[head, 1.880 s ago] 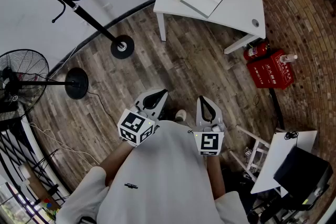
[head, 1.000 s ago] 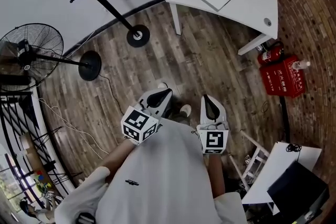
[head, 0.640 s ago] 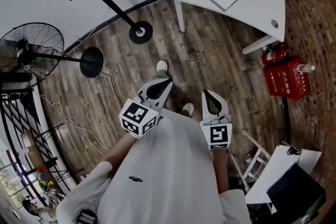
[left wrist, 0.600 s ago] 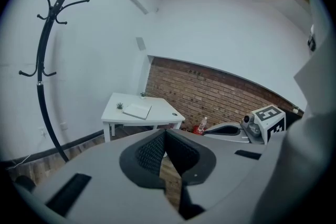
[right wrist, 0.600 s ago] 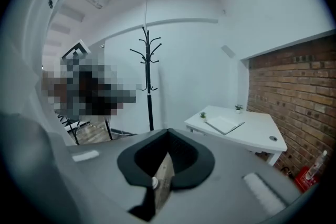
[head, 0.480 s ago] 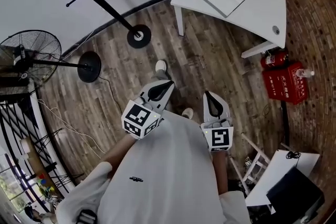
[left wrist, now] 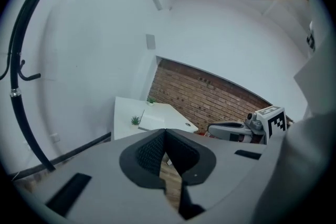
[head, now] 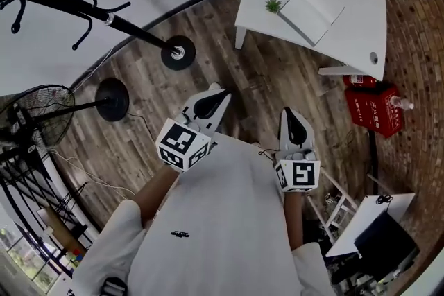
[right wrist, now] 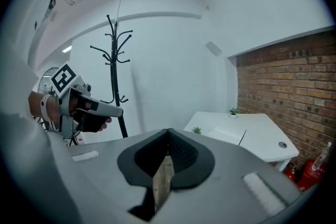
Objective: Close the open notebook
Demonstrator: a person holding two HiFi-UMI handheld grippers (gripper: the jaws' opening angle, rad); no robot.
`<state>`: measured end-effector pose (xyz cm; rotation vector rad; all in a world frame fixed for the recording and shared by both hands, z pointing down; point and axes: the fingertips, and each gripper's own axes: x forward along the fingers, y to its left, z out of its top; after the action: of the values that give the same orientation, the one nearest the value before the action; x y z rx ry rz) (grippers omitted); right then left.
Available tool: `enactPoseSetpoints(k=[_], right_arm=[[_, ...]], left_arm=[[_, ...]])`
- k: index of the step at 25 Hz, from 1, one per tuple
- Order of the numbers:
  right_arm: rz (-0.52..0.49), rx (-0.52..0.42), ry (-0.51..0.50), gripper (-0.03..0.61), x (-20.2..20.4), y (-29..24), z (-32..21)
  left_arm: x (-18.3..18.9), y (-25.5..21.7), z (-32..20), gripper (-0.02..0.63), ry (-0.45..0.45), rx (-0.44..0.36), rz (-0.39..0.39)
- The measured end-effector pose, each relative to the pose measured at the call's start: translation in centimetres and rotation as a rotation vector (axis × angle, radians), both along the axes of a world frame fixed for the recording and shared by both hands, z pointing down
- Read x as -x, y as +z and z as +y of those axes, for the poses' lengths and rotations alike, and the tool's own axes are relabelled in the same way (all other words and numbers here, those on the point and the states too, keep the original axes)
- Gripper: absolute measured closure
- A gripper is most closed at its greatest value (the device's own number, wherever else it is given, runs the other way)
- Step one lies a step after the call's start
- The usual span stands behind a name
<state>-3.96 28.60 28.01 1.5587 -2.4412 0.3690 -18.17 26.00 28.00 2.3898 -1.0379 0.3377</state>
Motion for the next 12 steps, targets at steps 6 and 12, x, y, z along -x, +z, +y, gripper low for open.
enactPoseSetpoints(k=[6, 12], right_arm=[[0.040, 0.051, 0.046, 0.568, 3.9, 0.9, -6.4], [0.035, 0.073, 0.067, 0.568, 5.7, 0.8, -10.1]], left_arm=[[4.4, 1.3, -6.8, 0.604, 0.041, 0.040, 0.029], [6.2, 1.7, -10.6, 0.604, 0.037, 0.062, 0.060]])
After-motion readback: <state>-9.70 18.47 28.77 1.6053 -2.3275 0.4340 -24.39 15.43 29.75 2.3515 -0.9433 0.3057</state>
